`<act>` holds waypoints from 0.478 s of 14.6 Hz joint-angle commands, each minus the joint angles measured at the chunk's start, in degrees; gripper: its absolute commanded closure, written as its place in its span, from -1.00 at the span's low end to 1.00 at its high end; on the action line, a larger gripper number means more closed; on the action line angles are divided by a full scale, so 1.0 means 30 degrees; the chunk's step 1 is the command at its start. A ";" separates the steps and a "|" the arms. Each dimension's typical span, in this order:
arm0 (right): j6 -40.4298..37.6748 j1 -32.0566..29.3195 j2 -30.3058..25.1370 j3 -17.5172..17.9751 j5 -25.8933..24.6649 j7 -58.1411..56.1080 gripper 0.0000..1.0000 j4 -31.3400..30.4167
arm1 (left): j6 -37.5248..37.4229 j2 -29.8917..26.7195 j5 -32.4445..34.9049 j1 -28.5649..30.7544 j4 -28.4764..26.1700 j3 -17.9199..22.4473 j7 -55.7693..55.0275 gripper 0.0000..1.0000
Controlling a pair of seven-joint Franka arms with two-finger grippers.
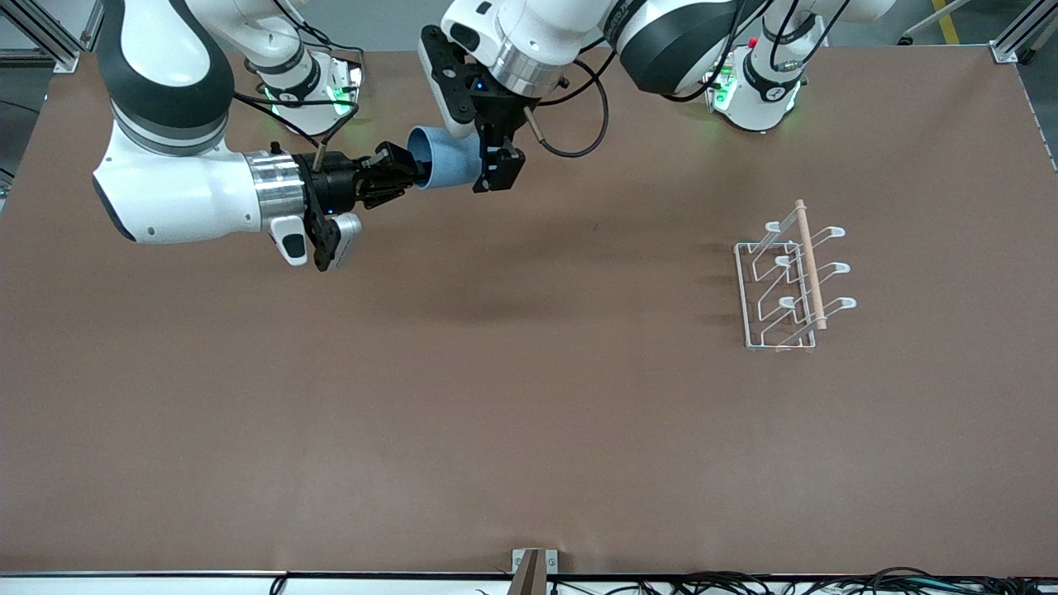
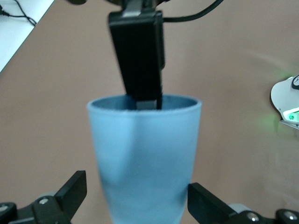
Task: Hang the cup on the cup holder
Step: 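Grasp the cup rim with the left gripper beside the right gripper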
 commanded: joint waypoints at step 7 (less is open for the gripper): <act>-0.0232 0.0265 -0.0292 -0.0038 0.0607 -0.0159 0.91 -0.0076 | 0.0677 0.0742 0.0154 -0.0215 0.0435 0.0028 0.1546 -0.98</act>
